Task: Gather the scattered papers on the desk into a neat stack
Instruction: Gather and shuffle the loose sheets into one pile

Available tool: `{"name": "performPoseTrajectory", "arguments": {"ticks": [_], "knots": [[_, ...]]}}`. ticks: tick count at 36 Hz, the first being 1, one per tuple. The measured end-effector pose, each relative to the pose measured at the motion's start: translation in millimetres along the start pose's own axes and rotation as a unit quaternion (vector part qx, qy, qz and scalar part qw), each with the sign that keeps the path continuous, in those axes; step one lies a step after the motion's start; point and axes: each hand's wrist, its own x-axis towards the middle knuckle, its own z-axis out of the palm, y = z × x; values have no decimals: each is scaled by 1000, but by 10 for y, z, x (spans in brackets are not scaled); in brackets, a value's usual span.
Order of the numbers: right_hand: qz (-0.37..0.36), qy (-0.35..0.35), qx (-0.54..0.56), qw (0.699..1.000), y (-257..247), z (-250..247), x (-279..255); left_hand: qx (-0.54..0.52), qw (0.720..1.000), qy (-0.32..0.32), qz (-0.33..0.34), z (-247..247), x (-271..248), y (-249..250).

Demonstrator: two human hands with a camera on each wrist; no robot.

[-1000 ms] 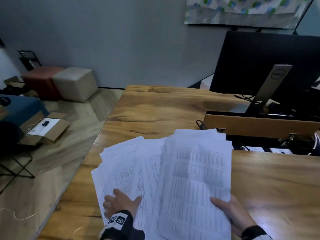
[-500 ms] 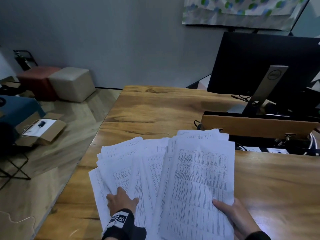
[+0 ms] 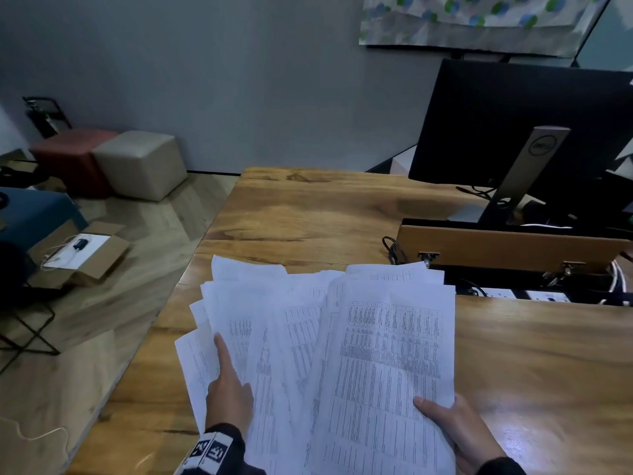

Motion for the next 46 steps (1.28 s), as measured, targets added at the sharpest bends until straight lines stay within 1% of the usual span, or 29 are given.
{"name": "performPoseTrajectory", "arguments": {"ticks": [7, 9, 11, 13, 16, 22, 28, 34, 37, 41, 46], "knots": [[-5, 10, -24, 1000, -42, 65, -18, -16, 998, 61, 4, -164, 21, 33], [-9, 10, -24, 1000, -44, 77, -29, -17, 998, 50, 17, -191, 43, 25], [-6, 8, -25, 1000, -46, 70, -10, -21, 998, 39, 50, -215, 51, 16], [-4, 0, -21, 1000, -41, 72, -6, -21, 996, 42, 72, -244, 44, 16], [-5, -3, -18, 1000, -51, 69, -18, -11, 995, 55, 85, -284, 36, 12], [0, 37, -55, 998, -79, 112, -19, 25, 993, 52, 103, -410, 63, 55], [10, 45, -73, 996, -60, 127, -2, 19, 985, 62, 160, -593, -6, 170], [21, 43, -81, 996, -34, 127, 40, 5, 985, 53, 164, -749, 0, 343], [24, 47, -81, 995, -42, 125, 47, 26, 983, 61, 172, -814, 25, 407], [29, 43, -85, 995, -43, 118, 54, 43, 982, 70, 168, -885, 60, 458], [48, 43, -85, 994, -56, 98, 59, 62, 974, 100, 195, -1007, 57, 504]]}}
